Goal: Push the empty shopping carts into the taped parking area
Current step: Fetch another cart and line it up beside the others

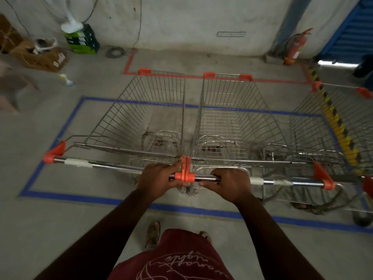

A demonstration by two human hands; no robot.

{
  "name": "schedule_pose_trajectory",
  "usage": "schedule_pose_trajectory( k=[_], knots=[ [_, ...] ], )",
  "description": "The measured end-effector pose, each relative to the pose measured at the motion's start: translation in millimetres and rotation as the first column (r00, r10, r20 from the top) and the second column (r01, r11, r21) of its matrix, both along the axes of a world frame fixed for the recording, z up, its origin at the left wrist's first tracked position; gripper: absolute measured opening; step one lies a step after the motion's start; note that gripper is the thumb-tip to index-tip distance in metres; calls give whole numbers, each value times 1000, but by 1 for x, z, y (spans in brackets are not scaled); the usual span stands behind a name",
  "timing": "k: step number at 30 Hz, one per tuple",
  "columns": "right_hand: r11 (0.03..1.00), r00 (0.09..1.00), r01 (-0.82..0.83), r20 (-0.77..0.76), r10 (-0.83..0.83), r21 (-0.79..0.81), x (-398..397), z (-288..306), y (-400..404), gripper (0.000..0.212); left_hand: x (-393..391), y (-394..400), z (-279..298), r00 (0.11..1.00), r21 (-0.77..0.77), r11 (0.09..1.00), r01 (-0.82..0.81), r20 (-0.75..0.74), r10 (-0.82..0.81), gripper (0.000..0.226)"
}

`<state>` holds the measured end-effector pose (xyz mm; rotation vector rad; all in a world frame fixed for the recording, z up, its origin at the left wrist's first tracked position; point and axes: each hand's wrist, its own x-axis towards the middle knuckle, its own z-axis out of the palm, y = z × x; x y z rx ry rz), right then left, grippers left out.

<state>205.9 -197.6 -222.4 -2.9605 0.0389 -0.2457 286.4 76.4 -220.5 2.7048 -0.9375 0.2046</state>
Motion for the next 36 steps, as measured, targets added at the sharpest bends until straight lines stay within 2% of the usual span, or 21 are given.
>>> schedule_pose_trajectory(
  k=[4,7,12,19,26,36],
  knots=[
    [1000,1000,-7,29,7,14,3,0,5,73,3,1,-1,1000,3,1000,20,22,-20,94],
    [1000,999,3,36,-3,-11,5,1,11,69,8,2,-1,999,-9,1000,19,27,-19,92],
    [1000,1000,20,-24,-21,-18,12,2,21,76,21,12,-1,999,-58,998,40,14,-39,90],
    [998,998,42,-52,-44,-37,24,2,28,80,33,17,9,999,-111,994,-17,-51,11,89],
    [996,998,60,38,-58,-63,25,0,33,76,38,21,3,999,-47,999,-7,38,9,88],
    [997,999,46,4,-46,-58,29,-3,32,76,40,20,0,999,-67,997,-30,34,32,94]
  ],
)
